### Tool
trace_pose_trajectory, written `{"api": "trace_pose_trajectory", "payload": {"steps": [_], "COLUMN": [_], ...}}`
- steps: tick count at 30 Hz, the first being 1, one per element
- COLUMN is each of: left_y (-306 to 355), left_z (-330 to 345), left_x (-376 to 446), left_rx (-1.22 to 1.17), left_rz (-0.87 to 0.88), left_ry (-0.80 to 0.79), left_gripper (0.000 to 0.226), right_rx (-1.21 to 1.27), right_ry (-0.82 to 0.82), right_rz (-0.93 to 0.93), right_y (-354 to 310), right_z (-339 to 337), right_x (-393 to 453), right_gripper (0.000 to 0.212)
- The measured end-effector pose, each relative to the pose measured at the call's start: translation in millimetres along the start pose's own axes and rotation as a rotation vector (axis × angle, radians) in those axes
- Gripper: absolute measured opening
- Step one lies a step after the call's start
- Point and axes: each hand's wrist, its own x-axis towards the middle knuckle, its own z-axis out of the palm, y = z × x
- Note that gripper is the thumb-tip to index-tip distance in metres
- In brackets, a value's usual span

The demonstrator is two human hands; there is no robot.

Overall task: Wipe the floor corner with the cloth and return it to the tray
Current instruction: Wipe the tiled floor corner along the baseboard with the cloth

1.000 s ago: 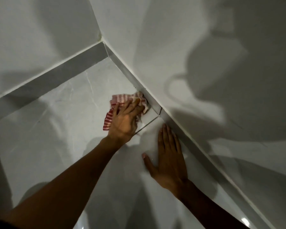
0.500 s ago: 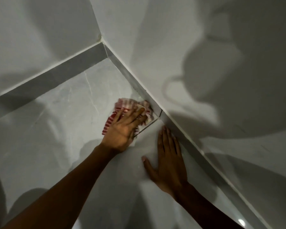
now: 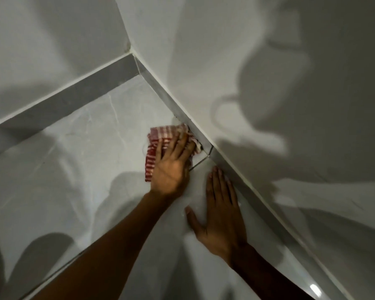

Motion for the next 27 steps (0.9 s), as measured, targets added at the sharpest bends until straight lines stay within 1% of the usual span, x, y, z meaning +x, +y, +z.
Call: {"api": "trace_pose_trajectory", "payload": {"steps": [3, 5, 6, 7, 9, 11, 13, 15, 19, 21, 25, 27], "left_y": [-11, -22, -24, -25, -29, -34, -37, -30, -1, 0, -8, -16], "left_z": [-1, -6, -8, -8, -12, -17, -18, -17, -6, -1, -4, -7], "left_x": [-14, -8, -2, 6, 28, 46, 49, 40, -10, -21, -12, 3], "left_rx": [0.040, 0.079, 0.088, 0.076, 0.005, -0.062, -0.082, -0.056, -0.005, 0.000, 0.064, 0.066], "left_rz": [0.195, 0.249, 0.218, 0.145, -0.032, -0.129, -0.128, -0.089, 0.116, 0.172, 0.194, 0.119], "left_ry": [-0.018, -0.011, 0.002, 0.015, 0.038, 0.037, 0.025, 0.010, -0.028, -0.032, -0.033, -0.027], "left_gripper": [0.051, 0.051, 0.052, 0.055, 0.060, 0.060, 0.058, 0.057, 0.056, 0.056, 0.054, 0.056], "right_rx": [0.006, 0.015, 0.013, 0.010, 0.015, 0.025, 0.023, 0.021, -0.030, -0.055, -0.051, -0.045], "right_ry": [-0.007, -0.019, -0.031, -0.047, -0.055, -0.039, -0.039, -0.037, -0.046, -0.023, 0.016, 0.022], "right_rz": [-0.011, -0.012, -0.009, -0.005, -0.001, -0.001, -0.001, -0.001, 0.006, 0.016, 0.013, 0.004], "right_y": [1, 2, 2, 2, 2, 1, 1, 1, -1, -2, 0, 0], "right_z": [0, 0, -1, -1, -2, -4, -4, -3, -3, 1, 1, 2], "right_x": [0, 0, 1, 1, 1, 1, 0, 1, 1, 1, 2, 3], "right_gripper": [0.108, 0.108, 0.109, 0.109, 0.109, 0.109, 0.110, 0.110, 0.110, 0.111, 0.110, 0.109]}}
